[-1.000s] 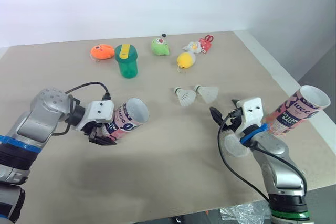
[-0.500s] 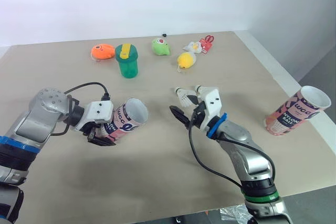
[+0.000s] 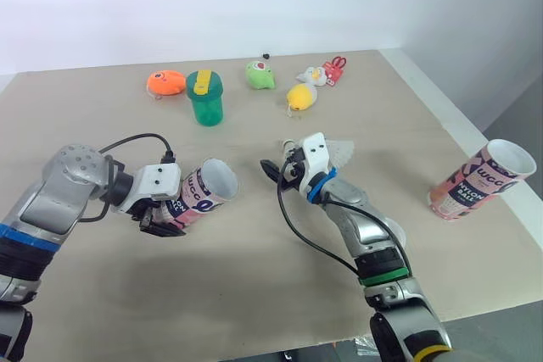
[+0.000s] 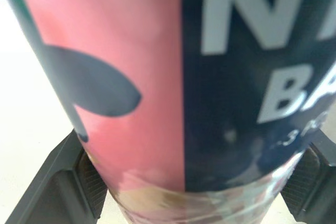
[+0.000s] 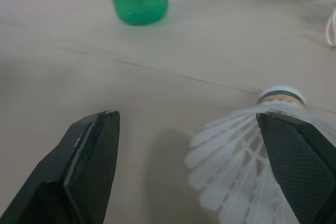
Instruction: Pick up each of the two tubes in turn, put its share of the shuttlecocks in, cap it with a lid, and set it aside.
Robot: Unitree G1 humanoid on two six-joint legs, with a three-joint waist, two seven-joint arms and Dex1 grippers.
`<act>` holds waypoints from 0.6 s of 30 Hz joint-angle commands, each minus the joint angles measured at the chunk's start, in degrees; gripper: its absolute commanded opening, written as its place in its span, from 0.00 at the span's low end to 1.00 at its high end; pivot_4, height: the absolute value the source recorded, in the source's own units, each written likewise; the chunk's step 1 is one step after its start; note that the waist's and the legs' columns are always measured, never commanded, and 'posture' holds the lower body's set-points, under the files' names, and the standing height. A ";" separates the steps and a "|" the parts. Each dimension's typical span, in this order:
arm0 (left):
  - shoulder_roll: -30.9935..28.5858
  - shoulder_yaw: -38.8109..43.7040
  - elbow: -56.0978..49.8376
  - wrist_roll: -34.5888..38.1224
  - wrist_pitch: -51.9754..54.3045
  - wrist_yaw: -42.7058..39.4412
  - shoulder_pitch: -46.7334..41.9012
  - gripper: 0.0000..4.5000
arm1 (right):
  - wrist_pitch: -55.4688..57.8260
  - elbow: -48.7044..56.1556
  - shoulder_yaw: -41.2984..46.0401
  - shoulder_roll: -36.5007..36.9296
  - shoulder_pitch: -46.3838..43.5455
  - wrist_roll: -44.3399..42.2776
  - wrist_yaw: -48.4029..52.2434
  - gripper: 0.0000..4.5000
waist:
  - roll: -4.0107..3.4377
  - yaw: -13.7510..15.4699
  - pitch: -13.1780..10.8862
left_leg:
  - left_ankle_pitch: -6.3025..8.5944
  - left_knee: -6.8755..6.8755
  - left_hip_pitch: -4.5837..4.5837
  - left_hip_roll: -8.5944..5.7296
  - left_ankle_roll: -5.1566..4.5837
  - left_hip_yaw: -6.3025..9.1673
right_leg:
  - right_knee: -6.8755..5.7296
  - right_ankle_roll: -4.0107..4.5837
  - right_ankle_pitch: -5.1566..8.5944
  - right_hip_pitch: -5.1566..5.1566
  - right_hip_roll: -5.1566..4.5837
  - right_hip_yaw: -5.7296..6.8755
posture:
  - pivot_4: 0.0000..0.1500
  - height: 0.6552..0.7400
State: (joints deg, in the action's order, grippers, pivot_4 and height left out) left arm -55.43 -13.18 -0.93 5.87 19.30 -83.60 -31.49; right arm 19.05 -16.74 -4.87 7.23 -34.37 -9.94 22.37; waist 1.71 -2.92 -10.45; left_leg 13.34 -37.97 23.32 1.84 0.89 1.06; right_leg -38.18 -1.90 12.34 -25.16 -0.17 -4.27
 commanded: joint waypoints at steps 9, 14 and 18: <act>-1.11 1.66 -1.40 1.38 0.23 0.78 -0.30 0.87 | -3.31 -2.88 1.85 -1.61 -2.24 0.68 -1.70 0.04 | 0.00 -0.03 0.00 | 0.00 0.02 0.00 0.00 0.00 0.00 | 0.01 0.00 0.00 0.00 0.00 0.00 | 1.00 1.00; -0.94 1.46 -0.97 1.27 0.10 0.75 -0.54 0.87 | -3.01 -0.51 2.12 -2.13 -1.60 -0.46 -0.82 0.02 | 0.00 -0.04 0.00 | 0.00 0.02 -0.01 0.01 0.00 0.01 | 0.00 0.00 0.00 0.00 0.01 0.00 | 1.00 1.00; -0.92 1.44 -0.96 1.30 0.17 0.77 -0.49 0.87 | 0.97 10.85 -0.48 0.65 -0.29 -5.58 9.04 0.02 | -0.02 -0.02 -0.01 | 0.00 0.02 0.01 0.01 0.00 0.01 | 0.00 0.00 0.01 -0.01 0.00 0.00 | 1.00 1.00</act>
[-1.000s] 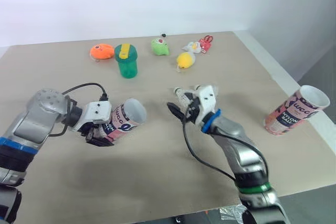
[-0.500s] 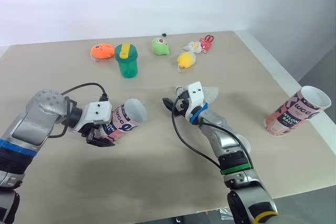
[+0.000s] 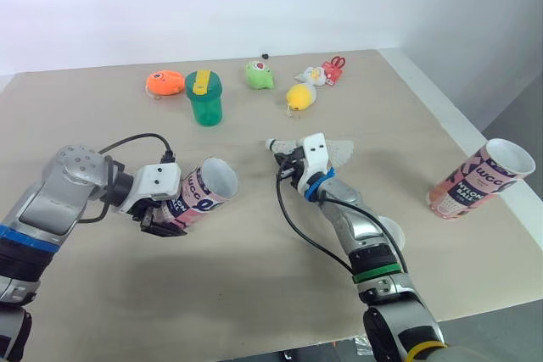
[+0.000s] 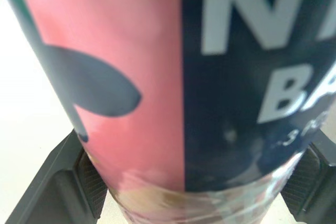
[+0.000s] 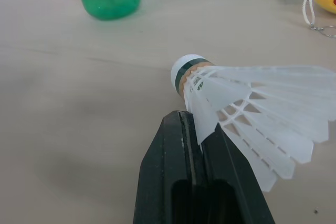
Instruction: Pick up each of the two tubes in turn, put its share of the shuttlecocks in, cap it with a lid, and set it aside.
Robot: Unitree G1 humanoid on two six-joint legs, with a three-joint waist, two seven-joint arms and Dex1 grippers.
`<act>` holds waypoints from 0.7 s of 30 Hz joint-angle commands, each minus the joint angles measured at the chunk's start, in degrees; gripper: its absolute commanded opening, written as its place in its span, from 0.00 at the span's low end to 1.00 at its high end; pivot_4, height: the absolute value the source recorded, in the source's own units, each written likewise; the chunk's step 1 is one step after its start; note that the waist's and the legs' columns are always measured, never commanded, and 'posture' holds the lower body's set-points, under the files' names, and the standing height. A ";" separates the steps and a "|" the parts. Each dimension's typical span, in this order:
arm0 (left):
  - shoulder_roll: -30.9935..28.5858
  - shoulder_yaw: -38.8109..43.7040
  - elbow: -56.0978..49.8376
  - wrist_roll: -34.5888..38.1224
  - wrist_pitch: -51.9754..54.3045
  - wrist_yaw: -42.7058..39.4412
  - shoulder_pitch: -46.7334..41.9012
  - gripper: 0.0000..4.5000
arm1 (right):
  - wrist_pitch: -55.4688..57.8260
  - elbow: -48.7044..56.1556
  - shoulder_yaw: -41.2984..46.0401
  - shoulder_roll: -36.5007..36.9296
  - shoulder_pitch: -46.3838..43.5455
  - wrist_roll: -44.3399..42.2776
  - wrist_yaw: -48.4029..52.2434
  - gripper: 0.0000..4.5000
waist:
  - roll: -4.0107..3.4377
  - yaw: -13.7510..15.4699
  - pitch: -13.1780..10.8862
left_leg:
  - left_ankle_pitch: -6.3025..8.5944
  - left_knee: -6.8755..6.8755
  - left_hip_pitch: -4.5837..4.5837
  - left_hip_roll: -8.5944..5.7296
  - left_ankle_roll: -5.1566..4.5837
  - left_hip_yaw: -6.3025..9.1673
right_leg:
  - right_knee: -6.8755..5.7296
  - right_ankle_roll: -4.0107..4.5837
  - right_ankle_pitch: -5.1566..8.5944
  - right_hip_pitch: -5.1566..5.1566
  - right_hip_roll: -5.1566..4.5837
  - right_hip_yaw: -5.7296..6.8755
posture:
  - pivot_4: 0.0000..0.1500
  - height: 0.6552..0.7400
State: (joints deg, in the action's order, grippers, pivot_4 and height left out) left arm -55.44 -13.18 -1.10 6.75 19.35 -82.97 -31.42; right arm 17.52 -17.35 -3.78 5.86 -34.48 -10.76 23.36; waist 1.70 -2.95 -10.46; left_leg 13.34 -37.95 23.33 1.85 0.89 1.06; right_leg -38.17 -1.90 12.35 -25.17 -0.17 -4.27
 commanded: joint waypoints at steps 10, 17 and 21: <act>-0.77 1.12 -0.45 0.45 0.92 -0.14 -0.98 0.87 | 21.69 37.78 -8.92 21.90 -6.50 -20.36 32.81 0.02 | -0.02 0.12 -0.01 | 0.00 0.00 -0.07 0.01 0.00 0.06 | 0.00 0.01 0.03 0.05 0.00 0.07 | 1.00 1.00; -0.74 1.13 -0.93 0.54 0.91 -0.07 -0.59 0.87 | 15.22 33.14 -16.83 21.35 -9.73 -10.82 33.47 0.02 | -0.02 0.14 -0.01 | -0.02 0.00 -0.03 0.05 -0.04 0.06 | -0.01 0.08 0.02 0.01 0.05 0.09 | 1.00 1.00; -0.99 1.33 -1.40 0.67 1.05 -0.06 -0.18 0.87 | 15.93 33.85 -14.38 18.12 -9.91 -13.25 32.37 0.12 | -0.02 0.18 -0.01 | -0.02 0.00 0.05 0.04 -0.03 0.07 | 0.00 0.05 0.06 -0.02 0.02 0.10 | 1.00 1.00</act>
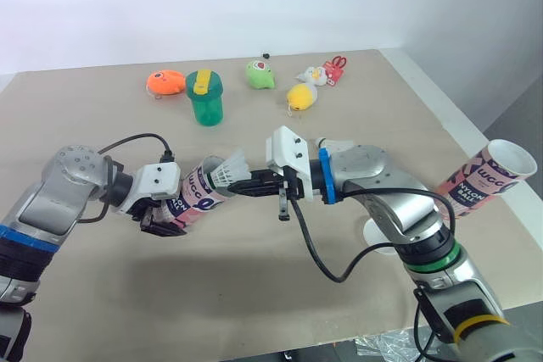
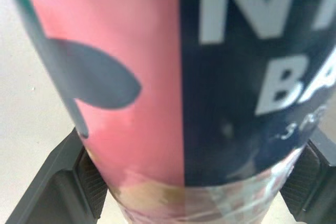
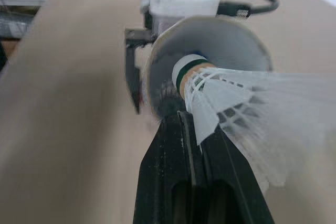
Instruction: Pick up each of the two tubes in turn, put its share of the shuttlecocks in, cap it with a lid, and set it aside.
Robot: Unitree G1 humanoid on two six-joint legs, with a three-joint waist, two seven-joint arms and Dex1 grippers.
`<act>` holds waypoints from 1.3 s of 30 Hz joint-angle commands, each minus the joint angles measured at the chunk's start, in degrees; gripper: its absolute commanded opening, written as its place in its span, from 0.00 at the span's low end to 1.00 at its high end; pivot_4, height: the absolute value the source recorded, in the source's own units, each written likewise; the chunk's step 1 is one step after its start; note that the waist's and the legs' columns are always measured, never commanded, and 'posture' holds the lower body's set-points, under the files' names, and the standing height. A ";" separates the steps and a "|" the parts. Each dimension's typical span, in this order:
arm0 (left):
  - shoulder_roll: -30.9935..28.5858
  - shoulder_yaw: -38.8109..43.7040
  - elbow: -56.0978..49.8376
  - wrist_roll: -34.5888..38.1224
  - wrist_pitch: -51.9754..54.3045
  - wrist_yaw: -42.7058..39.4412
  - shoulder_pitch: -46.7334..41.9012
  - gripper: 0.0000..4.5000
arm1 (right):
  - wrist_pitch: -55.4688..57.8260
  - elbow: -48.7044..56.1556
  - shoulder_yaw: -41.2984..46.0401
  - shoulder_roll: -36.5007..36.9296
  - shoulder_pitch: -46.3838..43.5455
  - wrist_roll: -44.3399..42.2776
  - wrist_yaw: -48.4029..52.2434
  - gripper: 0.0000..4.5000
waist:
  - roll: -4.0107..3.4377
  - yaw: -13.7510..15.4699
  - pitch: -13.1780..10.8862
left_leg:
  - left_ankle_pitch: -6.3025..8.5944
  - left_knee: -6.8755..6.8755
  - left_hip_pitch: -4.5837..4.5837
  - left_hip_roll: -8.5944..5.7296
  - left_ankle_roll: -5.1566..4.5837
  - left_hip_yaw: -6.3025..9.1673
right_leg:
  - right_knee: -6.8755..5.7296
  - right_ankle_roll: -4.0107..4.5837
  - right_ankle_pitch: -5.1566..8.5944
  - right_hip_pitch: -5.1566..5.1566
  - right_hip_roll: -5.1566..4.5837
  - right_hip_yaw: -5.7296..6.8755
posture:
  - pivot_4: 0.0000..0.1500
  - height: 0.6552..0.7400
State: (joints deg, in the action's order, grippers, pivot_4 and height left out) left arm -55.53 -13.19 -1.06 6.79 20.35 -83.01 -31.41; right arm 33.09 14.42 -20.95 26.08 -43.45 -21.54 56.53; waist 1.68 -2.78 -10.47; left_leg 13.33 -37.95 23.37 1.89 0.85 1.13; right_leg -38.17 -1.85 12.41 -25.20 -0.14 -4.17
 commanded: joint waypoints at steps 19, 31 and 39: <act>-0.69 0.64 -0.77 0.56 -0.50 -0.97 -1.04 0.87 | -1.55 5.20 32.77 3.40 24.67 -2.15 -24.93 0.99 | 0.02 0.24 0.01 | 0.00 0.03 -0.01 -0.06 0.00 0.00 | 0.01 -0.01 0.03 0.03 -0.07 0.02 | 1.00 1.00; 0.42 -0.71 1.13 -0.17 -1.76 -2.01 -3.45 0.87 | -5.49 -10.35 27.47 -3.32 23.37 2.75 -29.09 0.99 | 0.00 -0.16 0.00 | -0.01 0.06 -0.11 -0.05 -0.02 -0.09 | 0.00 -0.03 -0.08 0.03 0.00 -0.13 | 1.00 1.00; -0.48 0.08 -0.14 0.16 -1.16 -2.14 -2.86 0.87 | -13.78 -27.98 25.55 -6.46 12.03 5.91 -27.62 0.99 | 0.00 -0.09 0.00 | -0.01 0.11 -0.06 -0.06 -0.02 -0.11 | 0.04 -0.05 -0.04 0.01 -0.02 -0.14 | 1.00 1.00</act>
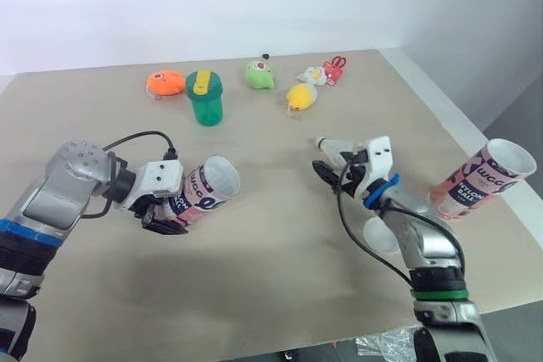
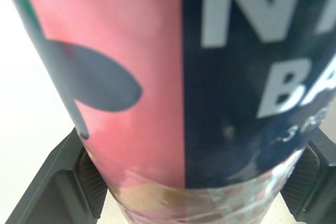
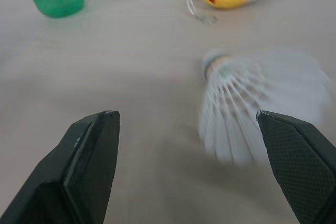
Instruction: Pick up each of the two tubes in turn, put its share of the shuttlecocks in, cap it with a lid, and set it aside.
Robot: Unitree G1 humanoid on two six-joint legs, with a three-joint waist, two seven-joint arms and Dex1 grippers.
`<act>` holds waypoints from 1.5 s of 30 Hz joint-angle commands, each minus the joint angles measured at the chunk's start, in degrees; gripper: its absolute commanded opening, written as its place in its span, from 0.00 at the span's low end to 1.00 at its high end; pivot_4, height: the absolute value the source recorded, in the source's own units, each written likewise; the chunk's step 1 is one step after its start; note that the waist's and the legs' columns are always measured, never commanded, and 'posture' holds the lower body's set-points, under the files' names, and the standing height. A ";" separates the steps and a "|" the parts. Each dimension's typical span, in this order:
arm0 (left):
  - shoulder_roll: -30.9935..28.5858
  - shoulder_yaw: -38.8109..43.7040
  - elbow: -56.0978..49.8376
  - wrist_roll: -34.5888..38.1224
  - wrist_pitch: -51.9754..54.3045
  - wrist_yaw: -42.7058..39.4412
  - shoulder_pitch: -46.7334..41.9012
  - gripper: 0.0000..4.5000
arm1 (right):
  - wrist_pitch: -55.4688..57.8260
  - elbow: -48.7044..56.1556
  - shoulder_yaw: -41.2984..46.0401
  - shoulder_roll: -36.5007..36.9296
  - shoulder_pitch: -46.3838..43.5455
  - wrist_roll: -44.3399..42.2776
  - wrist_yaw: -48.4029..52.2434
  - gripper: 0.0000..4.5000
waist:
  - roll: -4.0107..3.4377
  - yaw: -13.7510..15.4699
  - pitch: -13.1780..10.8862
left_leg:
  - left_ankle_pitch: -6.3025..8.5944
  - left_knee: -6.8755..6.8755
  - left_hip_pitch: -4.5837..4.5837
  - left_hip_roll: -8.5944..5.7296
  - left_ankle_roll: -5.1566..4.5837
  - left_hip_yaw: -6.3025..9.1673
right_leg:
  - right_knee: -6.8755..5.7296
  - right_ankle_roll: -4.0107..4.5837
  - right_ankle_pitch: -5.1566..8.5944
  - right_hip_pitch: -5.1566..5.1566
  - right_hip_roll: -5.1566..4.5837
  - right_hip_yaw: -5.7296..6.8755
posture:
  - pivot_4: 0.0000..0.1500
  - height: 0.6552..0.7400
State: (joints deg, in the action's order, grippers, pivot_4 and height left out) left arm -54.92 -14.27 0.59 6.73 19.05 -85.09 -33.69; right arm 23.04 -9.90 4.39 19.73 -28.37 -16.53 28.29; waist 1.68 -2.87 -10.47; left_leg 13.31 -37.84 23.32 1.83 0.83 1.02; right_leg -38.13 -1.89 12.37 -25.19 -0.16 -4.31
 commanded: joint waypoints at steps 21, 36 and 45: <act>-1.79 1.59 -3.69 0.89 2.47 1.13 0.93 0.87 | 19.40 27.21 -4.59 7.36 -5.54 -24.65 22.34 0.03 | -0.15 -0.06 -0.09 | 0.00 0.10 0.00 0.00 0.00 0.06 | 0.00 0.01 0.05 -0.02 -0.02 0.02 | 1.00 1.00; -0.30 1.11 -3.40 0.67 2.37 1.36 0.34 0.87 | 15.03 26.92 -19.88 3.89 -14.02 -14.68 25.08 0.03 | -0.11 0.10 -0.07 | -0.03 0.06 0.06 0.05 -0.04 0.13 | -0.02 0.09 0.07 -0.04 0.05 0.11 | 1.00 1.00; -0.86 1.72 -4.35 1.06 3.01 2.04 1.65 0.87 | 19.05 27.32 -16.42 6.63 -19.57 -19.10 29.44 0.40 | -0.11 0.10 -0.07 | -0.03 0.05 0.04 0.05 -0.04 0.15 | -0.03 0.09 0.06 -0.02 0.03 0.14 | 1.00 1.00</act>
State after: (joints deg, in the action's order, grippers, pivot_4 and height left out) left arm -54.91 -13.95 -2.13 7.30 21.79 -83.13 -31.76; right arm 41.71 16.07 -14.67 25.87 -45.93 -34.03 56.44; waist 1.56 -2.77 -10.54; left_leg 13.29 -37.79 23.36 1.87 0.79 1.16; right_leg -38.16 -1.80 12.43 -25.22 -0.14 -4.17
